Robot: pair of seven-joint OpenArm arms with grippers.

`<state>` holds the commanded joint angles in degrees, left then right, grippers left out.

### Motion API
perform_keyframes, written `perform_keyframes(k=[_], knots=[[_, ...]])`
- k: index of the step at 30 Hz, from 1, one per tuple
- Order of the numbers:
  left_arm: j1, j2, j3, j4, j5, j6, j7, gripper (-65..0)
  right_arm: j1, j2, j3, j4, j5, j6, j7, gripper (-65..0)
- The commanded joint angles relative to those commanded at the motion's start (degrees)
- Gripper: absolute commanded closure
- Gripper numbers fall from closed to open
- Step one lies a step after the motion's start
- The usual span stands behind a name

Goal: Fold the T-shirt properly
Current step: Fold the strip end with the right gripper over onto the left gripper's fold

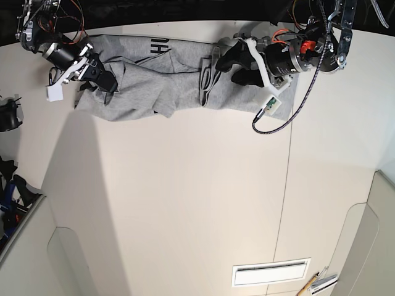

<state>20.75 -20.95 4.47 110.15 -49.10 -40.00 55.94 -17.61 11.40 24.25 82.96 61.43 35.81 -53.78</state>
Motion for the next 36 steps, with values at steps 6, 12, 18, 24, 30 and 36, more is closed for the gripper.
perform_keyframes(k=[6,12,18,24,30,36], knots=[[-2.5,0.0,0.0,3.8,-1.9,0.0,2.1,-37.6,2.0,1.5,5.6,2.4,-2.1,-0.02,-0.1,0.0],[-3.0,0.0,-3.4,8.6,-2.3,0.0,3.9,-37.5,2.0,8.0,8.2,6.7,-2.4,-0.22,-0.8,0.0],[-2.6,0.0,-11.9,4.3,2.7,0.0,1.0,-36.7,2.0,12.7,10.4,14.3,-1.1,-0.61,-2.2,0.0],[-2.6,3.8,-11.8,-7.3,2.7,0.0,0.9,-36.7,2.2,10.3,9.8,23.6,-0.5,-0.63,-3.1,0.0],[-2.5,7.3,-5.6,-9.3,8.2,0.0,0.8,-36.7,4.4,4.5,0.9,27.4,0.0,-0.68,-4.7,0.0],[-2.5,7.9,-1.9,-9.3,12.9,1.8,-1.7,-36.7,6.6,-0.3,-12.0,27.4,-6.6,-0.72,-3.8,0.0]])
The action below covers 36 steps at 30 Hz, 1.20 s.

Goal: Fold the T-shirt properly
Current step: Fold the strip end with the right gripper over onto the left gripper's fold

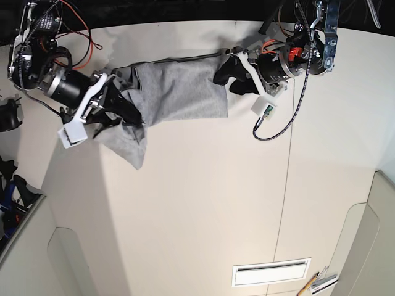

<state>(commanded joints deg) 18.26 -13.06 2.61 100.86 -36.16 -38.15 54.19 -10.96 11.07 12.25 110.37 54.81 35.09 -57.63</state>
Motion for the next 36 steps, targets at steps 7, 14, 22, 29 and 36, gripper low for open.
perform_keyframes(k=[7,14,22,29,36], knots=[[0.0,0.0,0.0,0.0,0.0,0.0,0.0,-36.7,0.0,-1.9,-14.1,0.0,-7.9,-0.39,0.5,-34.7],[-0.5,-0.3,-0.5,0.0,-0.1,0.0,0.1,-36.7,0.0,-1.9,-23.4,0.0,-8.9,-0.37,2.6,-39.0],[0.1,-0.4,-15.5,11.1,-7.3,-1.8,6.8,-36.6,1.6,-2.7,-16.7,3.3,-9.0,-0.39,5.2,-39.0],[7.1,-0.4,-17.9,23.9,-17.8,-1.8,7.8,-24.2,7.4,-2.5,-5.0,0.4,-12.6,-1.29,8.2,-38.8],[8.3,0.4,0.1,24.2,-9.2,-1.8,6.9,-13.1,15.4,-2.5,-4.3,-13.4,-16.2,-1.88,12.2,0.0]])
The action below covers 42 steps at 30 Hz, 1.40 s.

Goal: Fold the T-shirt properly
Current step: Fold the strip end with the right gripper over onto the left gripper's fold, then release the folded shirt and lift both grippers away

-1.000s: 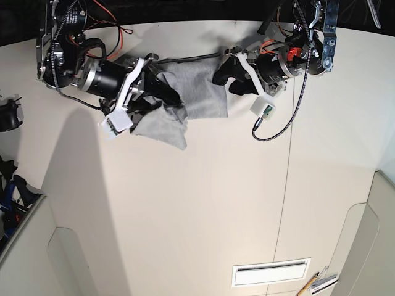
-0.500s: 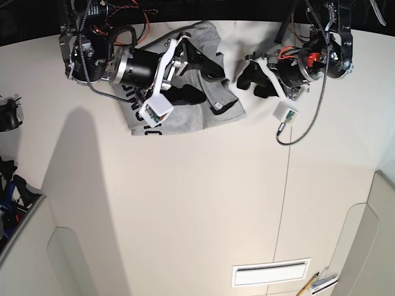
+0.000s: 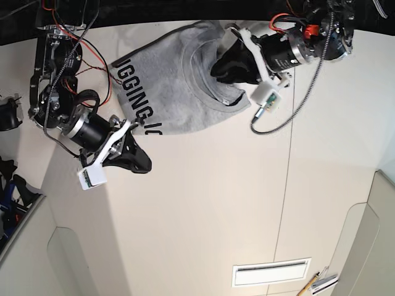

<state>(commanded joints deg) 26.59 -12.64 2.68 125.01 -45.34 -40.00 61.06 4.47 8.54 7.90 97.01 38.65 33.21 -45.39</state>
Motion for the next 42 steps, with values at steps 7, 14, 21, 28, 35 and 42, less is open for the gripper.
perform_keyframes(k=[7,14,21,28,35,42], knots=[[-0.8,0.4,11.4,-8.6,10.7,0.0,-7.9,-13.1,8.4,0.0,-0.2,-19.3,-0.3,0.28,0.6,0.0],[-7.7,0.3,11.5,-20.2,14.4,2.1,-7.6,-13.1,9.0,0.0,-0.4,-25.5,8.3,1.55,-7.7,0.0],[-13.0,0.2,11.5,-22.6,21.8,2.3,-7.2,-13.1,5.0,0.3,-0.5,-25.4,14.2,1.55,-11.4,0.0],[-18.8,-0.3,11.5,-23.7,29.8,3.1,-7.3,-13.1,-2.6,0.3,-0.5,-22.9,20.6,1.99,-14.0,0.0],[-23.2,-2.8,11.5,-23.7,31.4,4.9,-8.6,-13.1,-11.4,0.2,-0.5,-12.9,21.8,2.19,-14.7,0.0],[-23.7,-2.8,11.5,-23.7,31.2,8.5,-11.2,-13.1,-14.8,0.2,-0.5,-4.8,21.8,2.16,-15.7,0.0]])
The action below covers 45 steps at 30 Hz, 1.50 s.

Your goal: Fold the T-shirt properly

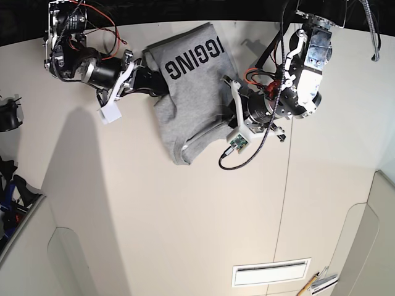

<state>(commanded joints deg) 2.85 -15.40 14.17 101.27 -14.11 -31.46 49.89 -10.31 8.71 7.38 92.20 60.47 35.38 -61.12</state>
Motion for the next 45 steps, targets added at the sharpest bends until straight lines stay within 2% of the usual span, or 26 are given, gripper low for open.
perform_keyframes(k=[6,15,18,21,22,24,29,33,36,40,45], knots=[[0.2,0.0,0.0,0.0,-2.0,0.0,0.1,-13.1,-0.3,0.0,0.0,0.8,0.0,0.00,-1.5,0.0],[0.2,0.0,-0.2,0.7,-1.9,0.2,0.5,-13.1,-3.7,-0.2,0.0,0.9,1.5,0.00,-1.7,0.0],[0.9,-0.4,-2.9,3.4,-3.0,0.7,2.3,-13.1,-3.7,-0.2,1.2,3.1,1.3,0.00,-2.0,0.0],[4.5,-2.8,-8.2,8.6,-7.1,0.8,2.9,-13.1,-3.7,0.5,4.3,7.4,1.3,0.00,-3.6,0.0],[6.1,-3.5,-9.9,10.7,-8.1,0.8,3.2,-13.1,-3.8,1.3,5.3,8.7,1.5,-0.02,-3.7,0.0],[11.8,-5.0,-13.6,15.6,-9.7,0.8,3.3,-13.1,-4.3,5.0,6.8,11.4,1.5,-0.04,-3.9,0.0],[24.9,-7.6,-19.1,22.3,-9.7,0.8,5.7,-13.1,-8.7,12.8,6.9,13.7,3.1,-0.02,-4.1,0.0],[36.7,-10.1,-23.4,27.0,-11.7,-1.4,8.2,-13.1,-14.0,16.8,6.9,15.5,3.9,0.00,-4.1,0.0],[44.3,-11.3,-24.9,28.7,-13.1,-1.4,10.3,-13.1,-17.5,19.8,6.9,15.6,4.5,0.00,-4.1,0.0],[55.0,-11.5,-25.1,28.7,-13.1,-1.4,10.8,-13.1,-21.5,23.9,6.2,15.6,6.4,0.02,-5.0,0.0],[67.3,-11.5,-25.1,27.1,-12.8,-1.8,10.8,-13.1,-26.4,29.0,-0.2,15.6,5.0,0.04,-5.1,0.0]])
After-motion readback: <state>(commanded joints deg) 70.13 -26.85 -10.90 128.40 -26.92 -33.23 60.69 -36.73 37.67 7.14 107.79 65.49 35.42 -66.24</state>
